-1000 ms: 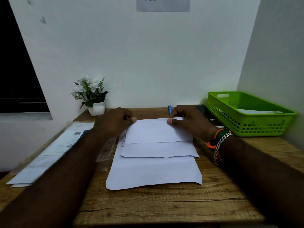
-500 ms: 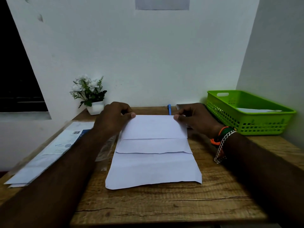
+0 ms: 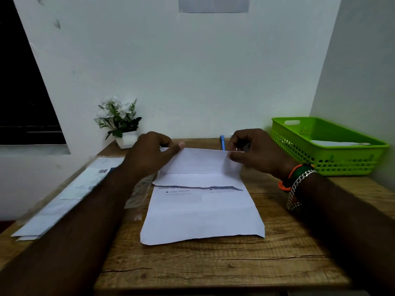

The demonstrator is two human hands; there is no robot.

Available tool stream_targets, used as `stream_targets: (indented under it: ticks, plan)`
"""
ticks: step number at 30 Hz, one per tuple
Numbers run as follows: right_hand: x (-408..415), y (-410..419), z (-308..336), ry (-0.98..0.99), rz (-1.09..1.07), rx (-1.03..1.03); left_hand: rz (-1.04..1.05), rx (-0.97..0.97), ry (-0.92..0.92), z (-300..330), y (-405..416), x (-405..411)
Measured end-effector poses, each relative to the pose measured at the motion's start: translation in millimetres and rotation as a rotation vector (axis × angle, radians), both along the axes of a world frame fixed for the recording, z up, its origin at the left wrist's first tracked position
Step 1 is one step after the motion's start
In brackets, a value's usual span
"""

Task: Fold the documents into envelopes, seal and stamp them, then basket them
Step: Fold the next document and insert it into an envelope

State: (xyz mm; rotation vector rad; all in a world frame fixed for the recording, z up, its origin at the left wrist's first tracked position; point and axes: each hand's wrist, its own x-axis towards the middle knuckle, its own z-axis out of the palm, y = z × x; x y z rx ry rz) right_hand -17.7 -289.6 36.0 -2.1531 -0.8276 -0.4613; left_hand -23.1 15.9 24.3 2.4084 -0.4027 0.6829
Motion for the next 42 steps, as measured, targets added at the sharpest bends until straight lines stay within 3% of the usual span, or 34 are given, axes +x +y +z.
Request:
stream_targets:
  ticks: [5,9,12,15,22,29,36,42]
  plan:
    - [-3.4,3.3,-1.2,0.027,0.107,-0.135,-0.145,-0.044,0.196,-0.5,-4.9,-4.8]
    - [0.5,6.7,-8.0,0.045,0.134,-0.282,-0.214,0.058,0.311,-3.6,-12.6,-10.2]
    - [1.3,9.1,-13.7,0.109,0.117,-0.401,-0.171,0.140,0.316,-8.5,-18.0,-12.1]
    - [0.6,12.6,-15.8,0.162,0.113,-0.367,-0.151,0.143,0.326,-8.8,-17.9,-11.4]
    - [2.8,30.3,-32.3,-0.012,0.008,-0.506,-0.126,0.230,0.294,-10.8,-29.0,-11.9]
    - [-2.6,37.5,-30.9,-0.045,-0.038,-0.538,-0.181,0.392,0.193,-24.9,-55.3,-6.6]
    - [2.3,35.8,-32.7,-0.027,-0.081,-0.549,0.033,0.451,0.239,-3.9,-41.0,-18.1]
    - [4.2,35.8,-33.0,-0.024,-0.086,-0.532,0.277,0.632,0.295,11.0,-32.8,-21.6]
